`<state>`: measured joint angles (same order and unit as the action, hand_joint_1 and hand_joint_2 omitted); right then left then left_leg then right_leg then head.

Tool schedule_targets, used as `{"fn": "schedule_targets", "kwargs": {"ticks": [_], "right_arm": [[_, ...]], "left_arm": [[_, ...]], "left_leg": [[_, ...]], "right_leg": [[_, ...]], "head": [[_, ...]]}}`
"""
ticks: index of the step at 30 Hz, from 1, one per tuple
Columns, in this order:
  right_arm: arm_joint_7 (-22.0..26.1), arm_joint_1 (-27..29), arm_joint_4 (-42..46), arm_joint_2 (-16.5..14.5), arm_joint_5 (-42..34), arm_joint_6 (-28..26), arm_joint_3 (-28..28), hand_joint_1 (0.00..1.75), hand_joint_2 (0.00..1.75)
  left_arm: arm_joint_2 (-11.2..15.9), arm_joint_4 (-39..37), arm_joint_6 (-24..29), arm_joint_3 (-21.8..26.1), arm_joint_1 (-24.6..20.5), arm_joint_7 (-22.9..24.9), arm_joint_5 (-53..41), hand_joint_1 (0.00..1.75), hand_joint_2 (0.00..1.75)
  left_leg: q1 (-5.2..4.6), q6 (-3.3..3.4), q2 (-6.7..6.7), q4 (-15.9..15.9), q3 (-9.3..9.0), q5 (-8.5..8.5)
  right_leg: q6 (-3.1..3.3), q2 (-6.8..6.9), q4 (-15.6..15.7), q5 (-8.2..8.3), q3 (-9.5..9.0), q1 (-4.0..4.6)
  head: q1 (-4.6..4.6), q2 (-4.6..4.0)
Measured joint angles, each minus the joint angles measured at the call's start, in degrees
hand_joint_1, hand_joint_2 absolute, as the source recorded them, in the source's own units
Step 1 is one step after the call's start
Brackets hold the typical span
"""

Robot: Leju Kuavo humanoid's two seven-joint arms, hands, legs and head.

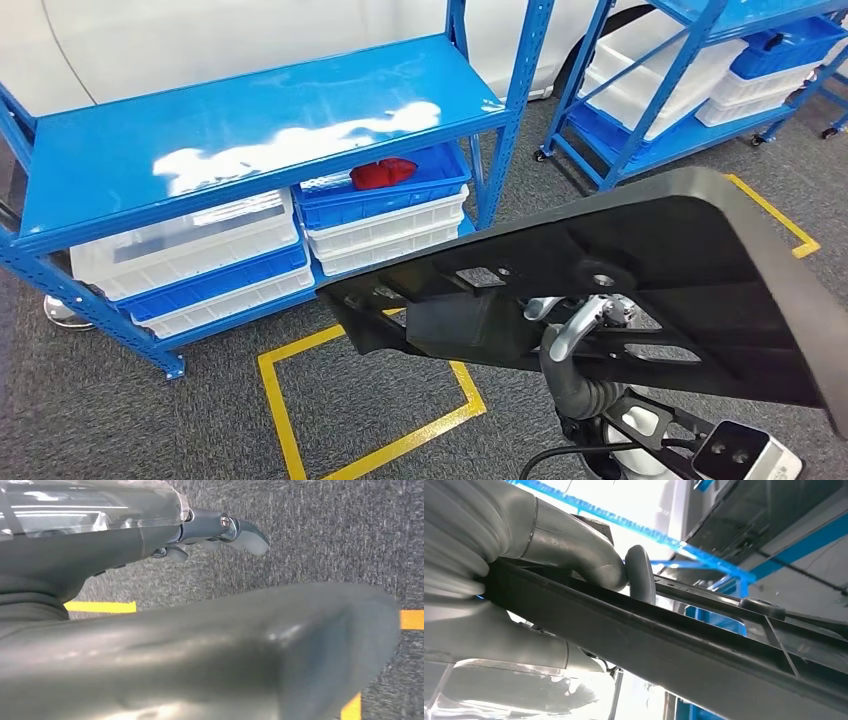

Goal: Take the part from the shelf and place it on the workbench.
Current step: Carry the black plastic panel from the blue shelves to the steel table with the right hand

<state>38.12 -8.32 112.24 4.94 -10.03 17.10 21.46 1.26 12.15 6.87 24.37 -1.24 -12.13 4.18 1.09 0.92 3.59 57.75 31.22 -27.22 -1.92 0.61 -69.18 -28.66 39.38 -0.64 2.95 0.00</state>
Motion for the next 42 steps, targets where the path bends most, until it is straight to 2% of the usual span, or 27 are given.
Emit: {"fn": "schedule_targets", "kwargs": {"ticks": [2, 4, 6, 8, 10, 11, 12, 13, 14, 15, 17, 19, 21, 22, 24, 25, 26, 28, 29, 30, 32, 34, 35, 37, 39, 41, 42], "right_arm": [[0.0, 0.45, 0.55, -0.01, 1.1, -0.24, -0.05, 1.75, 1.75], [0.0, 0.98, 1.21, -0.01, 1.81, -0.13, -0.12, 1.75, 1.75], [0.0, 1.76, 1.86, -0.02, 2.0, 0.52, -0.4, 1.75, 1.75], [0.0, 2.21, 2.58, -0.15, 1.59, 1.57, -0.91, 1.75, 1.75], [0.0, 2.38, 3.07, -0.47, 0.89, 2.52, -1.43, 1.75, 1.75], [0.0, 2.54, 3.22, -0.64, 0.59, 2.84, -1.71, 1.75, 1.75], [0.0, 2.79, 3.34, -0.75, 0.4, 3.06, -2.02, 1.75, 1.75], [0.0, 3.05, 3.51, -0.79, 0.31, 3.15, -2.34, 1.75, 1.75], [0.0, 3.29, 3.79, -0.82, 0.22, 3.16, -2.77, 1.75, 1.75], [0.0, 3.5, 4.15, -0.84, 0.18, 3.11, -3.17, 1.75, 1.75], [0.0, 4.04, 5.22, -0.93, 0.06, 2.98, -4.07, 1.75, 1.75], [0.0, 4.96, 6.47, -1.08, 0.01, 2.96, -5.02, 1.75, 1.75], [0.0, 6.14, 7.73, -1.26, 0.25, 3.09, -5.91, 1.75, 1.75], [0.0, 6.79, 8.37, -1.37, 0.42, 3.28, -6.32, 1.75, 1.75], [0.01, 7.75, 9.44, -1.72, 0.62, 3.8, -6.97, 1.75, 1.75], [0.01, 8.11, 9.81, -1.92, 0.62, 4.0, -7.21, 1.75, 1.75], [0.01, 8.46, 10.06, -2.14, 0.6, 4.15, -7.44, 1.75, 1.75], [0.0, 9.26, 10.31, -2.48, 0.52, 4.41, -7.92, 1.75, 1.75], [0.0, 9.62, 10.44, -2.58, 0.5, 4.63, -8.25, 1.75, 1.75], [0.0, 9.89, 10.62, -2.69, 0.48, 4.85, -8.6, 1.75, 1.75], [0.0, 10.27, 11.2, -3.02, 0.48, 5.25, -9.34, 1.75, 1.75], [0.0, 10.6, 11.71, -3.49, 0.46, 5.79, -9.97, 1.75, 1.75], [0.0, 10.84, 11.83, -3.78, 0.45, 6.29, -10.26, 1.75, 1.75], [0.0, 11.45, 11.94, -4.61, 0.49, 7.49, -10.85, 1.75, 1.75], [0.0, 11.68, 11.99, -5.59, 0.65, 8.22, -11.23, 1.75, 1.75], [0.0, 11.63, 11.94, -6.4, 0.78, 8.56, -11.39, 1.75, 1.75], [0.0, 11.62, 11.83, -6.72, 0.81, 8.77, -11.49, 1.75, 1.75]], "left_arm": [[-0.14, 0.0, 0.94, 0.03, 0.03, 0.46, -0.09, 0.0, 0.0], [-0.27, 0.0, 1.87, 0.2, 0.1, 0.65, -0.06, 0.0, 0.0], [-0.39, 0.0, 2.74, 0.62, 0.06, 0.69, 0.02, 0.0, 0.0], [-0.52, 0.0, 3.7, 1.01, 0.0, 0.92, -0.06, 0.0, 0.0], [-0.56, 0.0, 4.4, 1.26, 0.13, 1.52, -0.33, 0.0, 0.0], [-0.53, 0.0, 4.59, 1.39, 0.26, 2.04, -0.52, 0.0, 0.0], [-0.5, 0.0, 4.72, 1.52, 0.39, 2.58, -0.77, 0.0, 0.0], [-0.48, 0.0, 4.88, 1.62, 0.49, 3.15, -1.0, 0.0, 0.0], [-0.46, 0.0, 5.14, 1.73, 0.56, 3.8, -1.33, 0.0, 0.0], [-0.4, 0.0, 5.45, 1.83, 0.59, 4.28, -1.61, 0.0, 0.0], [-0.18, 0.0, 6.12, 2.06, 0.65, 5.08, -2.14, 0.0, 0.0], [0.19, 0.0, 6.56, 2.3, 0.73, 5.57, -2.58, 0.0, 0.0], [0.68, 0.0, 7.02, 2.49, 0.71, 5.86, -2.86, 0.0, 0.0], [0.93, 0.0, 7.29, 2.59, 0.69, 5.98, -2.93, 0.0, 0.0], [1.37, 0.0, 7.62, 2.9, 0.8, 6.12, -3.07, 0.0, 0.0], [1.61, 0.0, 7.67, 3.09, 0.93, 6.18, -3.19, 0.0, 0.0], [1.78, 0.0, 7.65, 3.27, 1.1, 6.21, -3.34, 0.0, 0.0], [2.15, 0.0, 7.59, 3.62, 1.36, 6.23, -3.68, 0.0, 0.0], [2.28, 0.0, 7.52, 3.74, 1.39, 6.2, -3.86, 0.0, 0.0], [2.42, 0.01, 7.39, 3.81, 1.36, 6.16, -4.04, 0.0, 0.0], [2.56, 0.02, 6.97, 3.86, 1.28, 5.99, -4.44, 0.0, 0.0], [2.7, 0.02, 6.4, 3.9, 1.25, 5.8, -4.73, 0.0, 0.0], [2.75, 0.02, 6.11, 3.93, 1.22, 5.67, -4.83, 0.0, 0.0], [2.85, 0.03, 5.57, 4.09, 1.04, 5.39, -4.86, 0.0, 0.0], [2.92, 0.04, 5.19, 4.28, 0.84, 5.2, -4.85, 0.0, 0.0], [3.05, 0.04, 4.88, 4.46, 0.88, 5.15, -4.97, 0.0, 0.0], [3.13, 0.04, 4.7, 4.59, 0.98, 5.17, -5.11, 0.0, 0.0]], "left_leg": [[-0.21, -0.39, 1.07, 0.05, -0.28, -0.27], [-0.44, -0.93, 2.17, 0.08, -0.48, -0.52], [-0.47, -1.54, 3.07, 0.03, -0.7, -0.81], [-0.33, -2.01, 1.32, 1.77, -0.28, -2.42], [-0.17, -2.19, -1.68, 7.98, 2.29, -6.09], [-0.15, -2.25, -2.47, 12.05, 4.14, -7.9], [-0.14, -2.32, -2.86, 15.21, 5.64, -8.9], [-0.13, -2.37, -3.06, 16.51, 6.32, -8.76], [-0.08, -2.38, -3.16, 15.45, 5.94, -7.43], [0.01, -2.37, -3.44, 12.26, 4.56, -5.27], [0.31, -2.3, -5.57, 4.65, 1.26, -1.86], [0.4, -1.96, -7.3, 1.23, -0.17, -1.16], [0.23, -1.31, -6.6, 1.01, -0.29, -1.16], [0.21, -0.92, -5.92, 0.81, -0.41, -1.0], [0.27, -0.19, -4.54, 0.36, -0.56, -0.67], [0.17, 0.04, -3.83, 0.3, -0.58, -0.63], [0.05, 0.2, -3.09, 0.29, -0.56, -0.67], [-0.14, 0.29, -1.54, 0.31, -0.57, -0.8], [-0.19, 0.27, -0.79, 0.32, -0.62, -0.87], [-0.24, 0.19, -0.12, 0.31, -0.72, -0.96], [-0.45, -0.13, 1.06, 0.31, -1.06, -1.23], [-0.65, -0.58, 2.16, 0.29, -1.4, -1.54], [-0.72, -0.85, 2.75, 0.19, -1.57, -1.64], [-0.7, -1.42, 3.68, -0.16, -2.1, -1.88], [-0.57, -1.89, 1.63, 1.54, -1.74, -3.41], [-0.4, -2.05, -1.77, 8.17, 1.24, -6.92], [-0.4, -2.09, -2.61, 12.23, 3.26, -8.55]], "right_leg": [[0.78, 2.98, 7.97, 2.62, -4.14, 0.55], [1.67, 4.32, 10.9, 3.03, -5.41, 1.23], [2.35, 2.78, 11.12, 3.31, -5.28, 1.19], [3.07, 1.39, 11.69, 3.74, -5.43, 0.84], [3.57, 0.0, 11.96, 4.0, -5.45, 0.73], [3.69, -0.77, 11.94, 4.04, -5.39, 0.78], [3.74, -1.6, 11.91, 4.06, -5.37, 0.81], [3.74, -2.48, 11.83, 4.07, -5.37, 0.81], [3.71, -3.35, 11.7, 4.05, -5.38, 0.79], [3.61, -4.2, 11.48, 3.99, -5.4, 0.73], [3.15, -5.68, 10.79, 3.75, -5.16, 0.68], [2.44, -6.89, 10.25, 3.73, -4.62, 0.64], [1.67, -8.11, 10.27, 4.01, -4.19, 0.48], [1.34, -7.75, 10.08, 3.88, -4.01, 0.47], [0.82, -4.92, 7.16, 2.02, -2.58, 0.58], [0.66, -2.97, 3.98, 0.27, -1.1, 0.57], [0.5, -1.8, -0.01, -1.6, 0.81, 0.45], [0.36, -1.05, -5.81, -3.42, 3.6, 0.18], [0.39, -0.9, -5.83, -2.86, 3.57, 0.11], [0.56, -0.56, -3.3, -1.32, 2.2, 0.1], [1.29, 1.86, 5.04, 1.91, -2.38, 0.61], [2.12, 3.7, 10.02, 3.06, -4.96, 1.34], [2.38, 3.56, 10.43, 2.91, -5.02, 1.6], [2.94, 2.01, 11.03, 3.26, -5.18, 1.46], [3.49, 0.66, 11.95, 3.75, -5.71, 1.09], [3.85, -0.62, 12.28, 3.94, -5.91, 0.96], [3.96, -1.38, 12.24, 3.95, -5.87, 0.97]], "head": [[0.0, 0.0], [0.0, 0.0], [0.0, 0.0], [0.0, 0.0], [0.0, 0.0], [0.0, 0.0], [0.0, 0.0], [0.0, 0.0], [0.0, 0.0], [0.0, 0.0], [0.0, 0.0], [0.0, 0.0], [0.0, 0.0], [0.0, -0.01], [0.0, -0.01], [0.0, -0.01], [0.0, 0.0], [0.0, 0.0], [0.0, 0.0], [0.0, 0.0], [0.0, 0.0], [0.0, 0.0], [0.0, 0.0], [0.0, 0.0], [0.0, 0.0], [0.0, 0.0], [0.0, 0.0]]}}
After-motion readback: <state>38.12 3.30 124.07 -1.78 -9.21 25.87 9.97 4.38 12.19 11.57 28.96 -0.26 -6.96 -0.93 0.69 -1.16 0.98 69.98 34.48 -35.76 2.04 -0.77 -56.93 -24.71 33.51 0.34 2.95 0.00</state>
